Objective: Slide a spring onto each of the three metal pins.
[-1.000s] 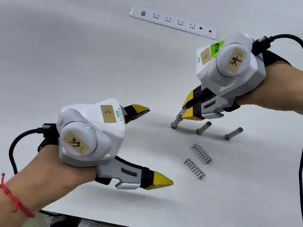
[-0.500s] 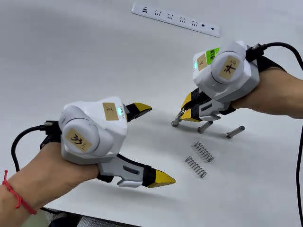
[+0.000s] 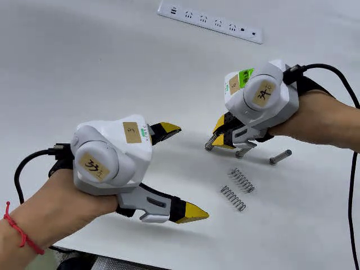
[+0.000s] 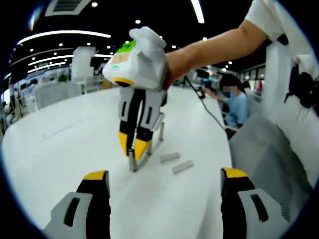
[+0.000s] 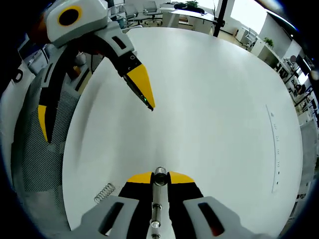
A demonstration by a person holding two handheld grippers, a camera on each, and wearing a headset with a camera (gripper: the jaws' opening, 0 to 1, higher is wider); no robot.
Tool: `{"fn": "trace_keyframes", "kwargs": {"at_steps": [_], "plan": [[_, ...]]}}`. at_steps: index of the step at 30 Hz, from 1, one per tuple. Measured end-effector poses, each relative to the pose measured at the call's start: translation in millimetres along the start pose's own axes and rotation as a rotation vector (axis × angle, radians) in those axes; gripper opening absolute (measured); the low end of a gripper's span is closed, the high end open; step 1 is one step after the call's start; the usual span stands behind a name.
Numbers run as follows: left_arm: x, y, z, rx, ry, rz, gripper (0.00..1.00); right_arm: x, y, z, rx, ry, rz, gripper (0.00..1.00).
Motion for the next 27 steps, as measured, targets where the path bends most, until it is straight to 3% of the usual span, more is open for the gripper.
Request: {"fn": "trace_keyframes", "kwargs": {"at_steps": [12, 27], "plan": [[-0.1, -0.3, 0.8, -0.002, 0.004, -0.004, 0.93, -1.7, -1.9, -8.1, -0.010, 0.000, -0.003, 0.12], [-0.2, -1.5, 1.0, -0.008, 0.005, -0.010, 0.92, -3.5, -2.1, -5.5, -0.024, 0.010, 0.016, 0.15]]}}
Point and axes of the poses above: the centre of the closed fingertips' face, and the gripper's own axes: x roughly backward along the fingers, z roughly to its right, y roughly out of its underside, the point moved 2 cm from there along x, roughly backward along the fingers, and after that the axes turned 6 degrees about x, right-handed, at the moved point
